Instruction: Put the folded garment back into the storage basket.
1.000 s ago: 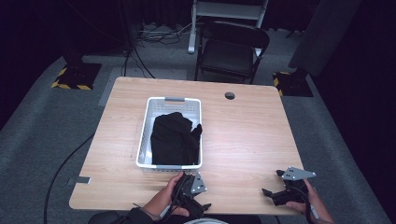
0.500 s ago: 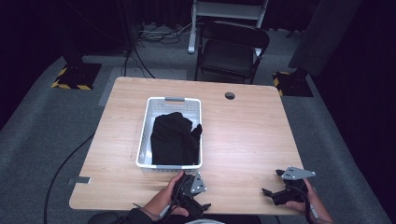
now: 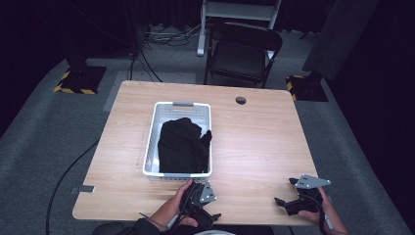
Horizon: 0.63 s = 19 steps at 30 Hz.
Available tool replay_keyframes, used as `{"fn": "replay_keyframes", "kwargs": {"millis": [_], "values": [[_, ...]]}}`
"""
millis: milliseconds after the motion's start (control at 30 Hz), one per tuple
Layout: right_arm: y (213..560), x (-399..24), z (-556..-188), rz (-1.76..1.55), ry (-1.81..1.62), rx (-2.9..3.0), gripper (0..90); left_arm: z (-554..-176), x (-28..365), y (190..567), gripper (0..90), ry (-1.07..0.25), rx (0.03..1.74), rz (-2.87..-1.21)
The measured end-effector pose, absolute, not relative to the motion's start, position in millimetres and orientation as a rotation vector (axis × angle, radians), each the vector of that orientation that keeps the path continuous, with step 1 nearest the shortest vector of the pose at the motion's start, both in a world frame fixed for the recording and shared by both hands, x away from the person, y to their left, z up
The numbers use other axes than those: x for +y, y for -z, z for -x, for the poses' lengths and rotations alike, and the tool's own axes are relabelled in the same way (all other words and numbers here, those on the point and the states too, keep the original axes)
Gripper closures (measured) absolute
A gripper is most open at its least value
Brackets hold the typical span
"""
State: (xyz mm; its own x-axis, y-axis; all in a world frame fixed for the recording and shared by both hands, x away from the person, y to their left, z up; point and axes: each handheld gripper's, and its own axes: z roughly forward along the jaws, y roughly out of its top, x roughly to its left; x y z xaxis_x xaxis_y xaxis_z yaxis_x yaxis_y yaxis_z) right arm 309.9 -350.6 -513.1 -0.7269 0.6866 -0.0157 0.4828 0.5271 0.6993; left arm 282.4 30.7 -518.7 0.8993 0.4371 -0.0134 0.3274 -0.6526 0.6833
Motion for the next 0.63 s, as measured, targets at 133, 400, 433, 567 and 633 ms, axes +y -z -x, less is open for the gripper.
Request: {"fn": "replay_keyframes", "kwargs": {"millis": [133, 400, 433, 567, 633], "values": [[513.1, -350.6, -309.9, -0.977, -1.003, 2.480, 0.3, -282.4, 30.7, 518.7, 0.3, -0.196, 0.545, -2.336], [513.2, -350.6, -310.0, -0.976, -1.003, 2.480, 0.3, -282.7, 30.7, 518.6, 0.3, -0.195, 0.541, -2.337], [513.2, -350.6, -310.1, -0.976, -1.003, 2.480, 0.3, -282.8, 30.7, 518.6, 0.3, -0.195, 0.540, -2.338], [513.2, -350.6, -310.0, -0.976, -1.003, 2.480, 0.3, -283.3, 30.4, 518.6, 0.3, -0.194, 0.537, -2.338], [513.2, -350.6, -310.0, -0.976, -1.003, 2.480, 0.3, -283.4, 30.4, 518.6, 0.3, -0.193, 0.537, -2.339]]}}
